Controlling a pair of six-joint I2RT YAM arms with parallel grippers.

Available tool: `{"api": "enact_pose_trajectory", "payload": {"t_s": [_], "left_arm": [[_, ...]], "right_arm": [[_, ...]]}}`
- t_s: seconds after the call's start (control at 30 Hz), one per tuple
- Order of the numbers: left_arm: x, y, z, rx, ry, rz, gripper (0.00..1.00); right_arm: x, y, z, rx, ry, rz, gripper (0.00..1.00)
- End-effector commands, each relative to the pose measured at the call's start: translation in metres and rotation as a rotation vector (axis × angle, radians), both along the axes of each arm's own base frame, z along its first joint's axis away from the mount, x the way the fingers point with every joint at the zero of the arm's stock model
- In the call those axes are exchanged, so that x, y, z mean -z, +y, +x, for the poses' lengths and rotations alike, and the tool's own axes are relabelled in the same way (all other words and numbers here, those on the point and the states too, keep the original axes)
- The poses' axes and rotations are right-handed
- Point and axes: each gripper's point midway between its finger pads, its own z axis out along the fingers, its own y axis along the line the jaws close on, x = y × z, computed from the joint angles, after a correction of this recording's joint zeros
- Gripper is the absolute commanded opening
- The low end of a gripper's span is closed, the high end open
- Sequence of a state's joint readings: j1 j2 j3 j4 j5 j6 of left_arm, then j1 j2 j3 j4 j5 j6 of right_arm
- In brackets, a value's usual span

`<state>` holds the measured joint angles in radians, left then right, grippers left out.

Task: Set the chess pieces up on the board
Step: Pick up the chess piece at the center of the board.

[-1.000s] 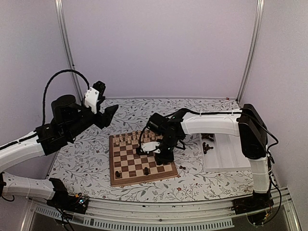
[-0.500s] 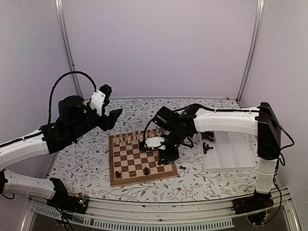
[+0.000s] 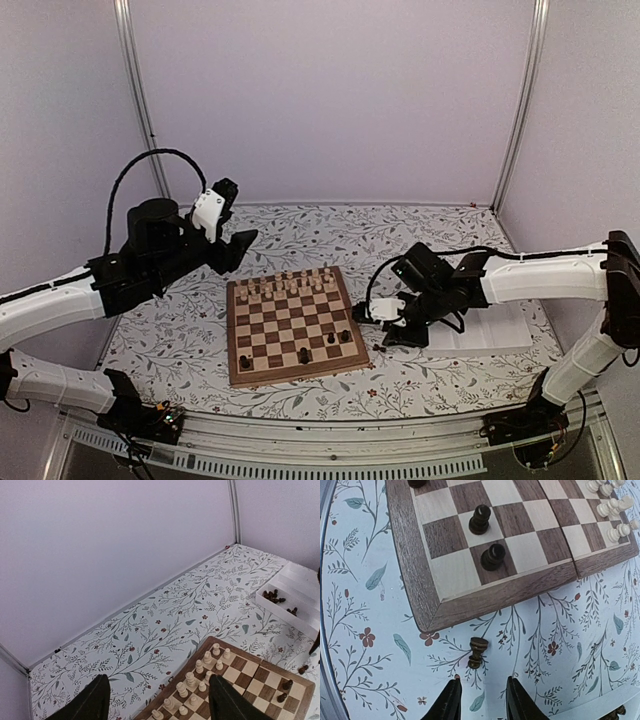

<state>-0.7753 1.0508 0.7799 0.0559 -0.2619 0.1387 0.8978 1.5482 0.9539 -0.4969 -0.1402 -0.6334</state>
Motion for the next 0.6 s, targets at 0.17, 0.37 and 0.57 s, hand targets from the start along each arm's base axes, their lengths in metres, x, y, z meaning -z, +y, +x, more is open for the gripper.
{"api": "enact_pose_trajectory", "payload": {"t_s": [0.17, 0.37, 0.57], "left_arm": [[-0.006, -0.004, 0.001, 0.014, 0.000, 0.001, 0.69], [-0.006, -0.005, 0.001, 0.021, 0.004, 0.001, 0.69], [-0.004, -0.007, 0.001, 0.031, 0.013, 0.007, 0.69]], "right_arm": [[0.028, 0.016, 0.004, 0.009, 0.049, 0.024, 0.32], [0.048, 0.010, 0.006, 0.029, 0.073, -0.030, 0.31], [0.054, 0.004, 0.006, 0.045, 0.090, -0.046, 0.31]]}}
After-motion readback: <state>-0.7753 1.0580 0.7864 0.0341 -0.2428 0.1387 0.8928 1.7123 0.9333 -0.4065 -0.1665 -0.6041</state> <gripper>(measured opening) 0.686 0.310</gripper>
